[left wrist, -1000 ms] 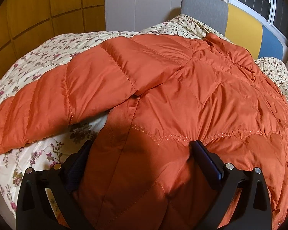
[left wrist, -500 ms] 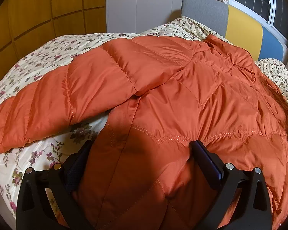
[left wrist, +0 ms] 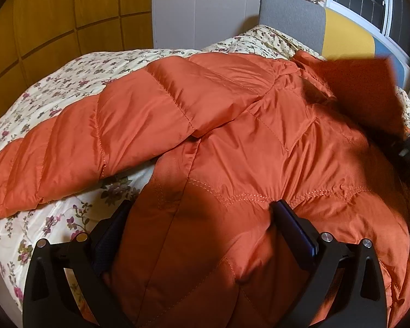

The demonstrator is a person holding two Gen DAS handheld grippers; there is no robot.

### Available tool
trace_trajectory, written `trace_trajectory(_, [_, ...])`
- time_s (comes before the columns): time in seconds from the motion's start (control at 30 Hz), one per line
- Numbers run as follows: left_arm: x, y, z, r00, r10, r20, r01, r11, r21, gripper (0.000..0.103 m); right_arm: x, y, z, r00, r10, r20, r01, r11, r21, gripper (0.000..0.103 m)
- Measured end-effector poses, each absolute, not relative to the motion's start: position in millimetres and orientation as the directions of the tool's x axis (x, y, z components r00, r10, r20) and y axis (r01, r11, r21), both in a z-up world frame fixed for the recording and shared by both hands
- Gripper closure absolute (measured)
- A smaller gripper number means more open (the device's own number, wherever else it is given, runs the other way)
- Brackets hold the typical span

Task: Fold large clothes

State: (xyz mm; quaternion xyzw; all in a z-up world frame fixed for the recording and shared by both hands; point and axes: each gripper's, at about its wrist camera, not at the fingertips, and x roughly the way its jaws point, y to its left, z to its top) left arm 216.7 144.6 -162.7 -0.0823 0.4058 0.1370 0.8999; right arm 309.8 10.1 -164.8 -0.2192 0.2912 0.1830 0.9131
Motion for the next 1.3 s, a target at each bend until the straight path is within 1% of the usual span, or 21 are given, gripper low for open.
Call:
trace_trajectory(0.07, [216.8,144.6,-162.8,0.633,0.179,-0.753,-0.313,0.949,-0.038,0.003,313.9,13.3,-170.4,0.748,0.191,-0.636,-0.472,0.826,-0.308,0.083])
trace_trajectory(0.1, [216.4,144.3,-163.0,0.633,0.180,-0.753,-0.313,0.949,-0.037,0.003,314.9,12.3,-169.8,0.745,0.190,-0.639,-0.473,0.826,-0.306,0.073])
trace_trajectory(0.13, [216.9,144.5,-163.0,0.633,0.179,-0.753,-0.313,0.949,-0.037,0.003,312.6,10.3,-169.6,0.743,0.195,-0.640,-0.474,0.829,-0.297,0.058])
trace_trajectory(0.2, [217.0,144.6,-163.1,0.632,0.178,-0.754,-0.313,0.949,-0.038,0.003,308.6,1.1,-162.3,0.728,0.246,-0.640,-0.488,0.841,-0.233,0.039])
trace_trajectory(0.23, [217.5,144.8,-163.4,0.631,0.177,-0.755,-0.313,0.949,-0.039,0.003,303.9,-8.4,-156.0,0.721,0.289,-0.629,-0.500,0.846,-0.184,0.040])
trace_trajectory(0.3, [217.3,145.2,-163.3,0.629,0.175,-0.757,-0.312,0.949,-0.040,0.003,296.1,-28.1,-144.3,0.715,0.325,-0.619,-0.502,0.855,-0.131,0.041])
trace_trajectory(0.37, [217.4,143.7,-161.5,0.620,0.182,-0.764,-0.313,0.949,-0.028,0.003,288.7,-52.0,-129.8,0.728,0.339,-0.596,-0.482,0.871,-0.095,0.041])
trace_trajectory(0.43, [216.9,140.7,-155.3,0.596,0.200,-0.778,-0.324,0.946,-0.005,0.003,284.3,-86.1,-115.2,0.755,0.342,-0.559,-0.430,0.902,-0.028,0.041])
trace_trajectory(0.5, [213.4,134.9,-138.4,0.614,0.182,-0.768,-0.311,0.950,-0.024,0.003,281.2,-121.2,-104.3,0.785,0.325,-0.528,-0.354,0.934,0.049,0.041])
trace_trajectory(0.57, [209.5,127.3,-115.9,0.668,0.185,-0.721,-0.312,0.949,-0.045,0.003,292.0,-157.9,-100.7,0.825,0.239,-0.512,-0.221,0.970,0.097,0.042])
trace_trajectory(0.6, [209.9,120.6,-102.2,0.705,0.177,-0.687,-0.300,0.952,-0.062,0.003,301.8,-176.6,-102.2,0.837,0.172,-0.519,-0.136,0.985,0.108,0.050])
trace_trajectory(0.63, [213.1,113.8,-93.1,0.727,0.168,-0.665,-0.288,0.955,-0.073,0.003,309.7,-190.2,-105.6,0.834,0.125,-0.537,-0.071,0.990,0.121,0.061])
trace_trajectory(0.7, [230.6,93.4,-79.3,0.755,0.138,-0.641,-0.243,0.967,-0.077,0.003,326.4,-212.7,-114.5,0.809,0.096,-0.580,0.010,0.984,0.177,0.072])
trace_trajectory(0.73, [241.1,84.2,-77.9,0.755,0.131,-0.642,-0.222,0.973,-0.062,0.003,335.2,-220.6,-120.0,0.795,0.090,-0.600,0.039,0.979,0.198,0.073])
trace_trajectory(0.87, [301.6,46.4,-98.4,0.722,0.119,-0.682,-0.139,0.990,0.025,0.003,359.5,-230.2,-135.2,0.760,0.061,-0.647,0.071,0.982,0.176,0.075])
trace_trajectory(0.97, [328.3,35.7,-123.5,0.689,0.154,-0.708,-0.138,0.987,0.080,0.003,370.6,-235.9,-146.7,0.735,0.042,-0.677,0.092,0.983,0.160,0.077])
trace_trajectory(1.03, [339.8,35.8,-149.9,0.639,0.119,-0.760,-0.116,0.992,0.058,0.003,378.0,-241.5,-159.4,0.708,0.016,-0.706,0.118,0.983,0.140,0.078])
trace_trajectory(1.1, [339.1,37.5,-154.1,0.639,0.101,-0.762,-0.113,0.993,0.037,0.003,380.7,-247.9,-173.6,0.689,0.009,-0.725,0.141,0.979,0.147,0.078])
trace_trajectory(1.17, [340.8,35.3,-156.7,0.639,0.103,-0.762,-0.105,0.993,0.046,0.003,382.3,-252.6,-182.9,0.684,-0.004,-0.730,0.159,0.977,0.144,0.078])
trace_trajectory(1.23, [342.0,35.1,-158.2,0.638,0.101,-0.764,-0.104,0.994,0.044,0.003,383.2,-250.8,-184.1,0.683,-0.023,-0.730,0.162,0.979,0.121,0.078])
trace_trajectory(1.3, [342.8,34.5,-159.3,0.637,0.103,-0.764,-0.105,0.993,0.047,0.003,381.7,-255.2,-183.9,0.688,-0.010,-0.726,0.161,0.977,0.139,0.077])
